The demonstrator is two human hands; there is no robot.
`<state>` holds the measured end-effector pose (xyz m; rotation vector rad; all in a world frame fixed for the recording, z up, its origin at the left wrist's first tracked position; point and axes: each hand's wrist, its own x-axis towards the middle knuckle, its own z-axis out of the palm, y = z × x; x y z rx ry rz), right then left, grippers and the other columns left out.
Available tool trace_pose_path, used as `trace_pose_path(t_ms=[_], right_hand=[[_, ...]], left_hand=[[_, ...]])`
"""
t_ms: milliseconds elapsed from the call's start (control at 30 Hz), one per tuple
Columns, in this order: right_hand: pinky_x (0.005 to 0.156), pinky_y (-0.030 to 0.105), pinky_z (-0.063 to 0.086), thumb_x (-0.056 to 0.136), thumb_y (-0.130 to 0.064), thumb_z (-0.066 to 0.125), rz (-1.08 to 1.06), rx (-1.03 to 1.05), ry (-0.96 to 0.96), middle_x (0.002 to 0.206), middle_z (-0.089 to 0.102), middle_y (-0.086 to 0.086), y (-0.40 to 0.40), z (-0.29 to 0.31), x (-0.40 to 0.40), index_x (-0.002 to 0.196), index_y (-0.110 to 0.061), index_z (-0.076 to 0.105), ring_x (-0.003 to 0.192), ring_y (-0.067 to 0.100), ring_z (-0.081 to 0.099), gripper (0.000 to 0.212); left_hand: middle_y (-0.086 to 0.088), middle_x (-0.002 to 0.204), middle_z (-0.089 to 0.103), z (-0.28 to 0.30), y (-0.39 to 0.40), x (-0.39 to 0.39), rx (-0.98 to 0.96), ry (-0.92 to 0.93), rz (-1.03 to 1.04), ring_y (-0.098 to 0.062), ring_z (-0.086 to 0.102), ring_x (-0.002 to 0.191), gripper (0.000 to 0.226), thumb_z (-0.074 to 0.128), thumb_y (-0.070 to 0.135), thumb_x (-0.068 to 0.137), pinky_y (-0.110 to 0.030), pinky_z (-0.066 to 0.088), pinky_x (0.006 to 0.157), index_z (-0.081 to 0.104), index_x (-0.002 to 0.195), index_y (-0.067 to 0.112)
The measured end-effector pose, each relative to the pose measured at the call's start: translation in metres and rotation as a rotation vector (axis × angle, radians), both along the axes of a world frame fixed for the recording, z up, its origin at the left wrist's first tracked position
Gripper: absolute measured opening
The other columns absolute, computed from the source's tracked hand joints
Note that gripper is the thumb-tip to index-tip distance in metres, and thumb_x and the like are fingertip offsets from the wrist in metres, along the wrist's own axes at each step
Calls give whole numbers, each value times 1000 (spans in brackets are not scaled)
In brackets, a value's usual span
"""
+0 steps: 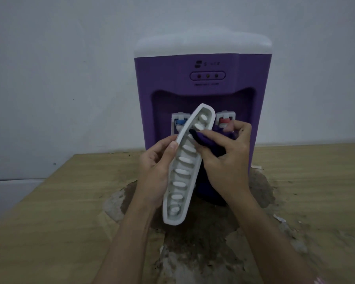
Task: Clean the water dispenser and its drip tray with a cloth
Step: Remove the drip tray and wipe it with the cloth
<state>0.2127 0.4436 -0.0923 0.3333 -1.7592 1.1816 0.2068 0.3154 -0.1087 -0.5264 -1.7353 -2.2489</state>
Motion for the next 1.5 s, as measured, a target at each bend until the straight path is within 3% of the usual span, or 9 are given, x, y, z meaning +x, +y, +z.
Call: trace_pose_path(t_ms=[133, 433, 633, 833, 1000, 1133, 1333, 1400, 1500], right_hand=[[86, 3, 31, 74, -8, 74, 51, -34, -15, 98, 35, 1, 3, 3, 3, 90, -18, 68, 93, 2, 39, 20], [84, 16, 35, 73, -8, 73, -23, 261, 95, 98, 35, 6, -9, 2, 8, 93, -9, 72, 93, 19, 39, 19], [88, 3, 23, 73, -10, 75, -105, 448, 77, 100, 37, 10, -18, -4, 6, 96, -13, 72, 94, 21, 35, 23], [80, 10, 34, 68, -8, 79, -7, 192, 65, 92, 39, 6, -15, -3, 8, 83, -8, 74, 85, 12, 40, 16], [84, 2, 30, 71, -16, 76, 182, 40, -86, 88, 37, -4, -9, 1, 8, 85, -22, 69, 85, -5, 38, 17], [82, 1, 29, 74, -18, 73, 157, 45, -100, 88, 37, -3, -7, 5, 9, 83, -23, 68, 85, -6, 38, 11], [80, 4, 31, 77, -20, 71, 83, 74, -119, 88, 34, -6, -7, 4, 9, 89, -14, 72, 87, 8, 39, 13], [81, 9, 33, 77, -20, 71, 49, 62, -131, 89, 34, -6, -5, 3, 9, 89, -16, 72, 89, 12, 40, 12], [81, 11, 34, 77, -21, 71, -4, 43, -144, 93, 35, -1, -3, 2, 7, 90, -17, 71, 92, 15, 41, 13]], left_hand=[[-12, 94, 71, 2, -2, -2, 71, -13, 58, -24, 68, 80, 40, 60, 34, 76, -38, 57, 67, 63, 109, 12], [-10, 89, 72, 8, -17, -2, 173, -35, 185, -24, 68, 79, 44, 65, 32, 70, -39, 59, 70, 64, 107, 7], [-11, 88, 72, 10, -15, 0, 106, 16, 138, -21, 68, 75, 38, 65, 30, 72, -30, 57, 62, 67, 104, 9], [-17, 90, 69, 8, -8, -1, 176, -26, 105, -25, 66, 75, 41, 64, 30, 71, -37, 57, 67, 65, 105, 7], [-8, 84, 72, 8, -17, -1, 197, 8, 111, -19, 68, 71, 39, 62, 30, 73, -31, 57, 60, 65, 105, 8], [9, 59, 65, 11, -35, 0, 331, 74, 155, -1, 58, 47, 52, 57, 28, 76, -15, 47, 45, 53, 118, -4], [-7, 102, 63, 15, -44, -1, 426, 93, 201, -17, 65, 89, 39, 59, 15, 79, -34, 58, 74, 55, 116, 3], [-6, 103, 62, 14, -42, -2, 439, 89, 208, -20, 64, 95, 26, 56, 5, 84, -37, 58, 77, 56, 110, 5], [-8, 115, 59, 13, -36, -2, 447, 80, 193, -22, 64, 102, 29, 51, 1, 88, -37, 58, 75, 51, 117, 4]])
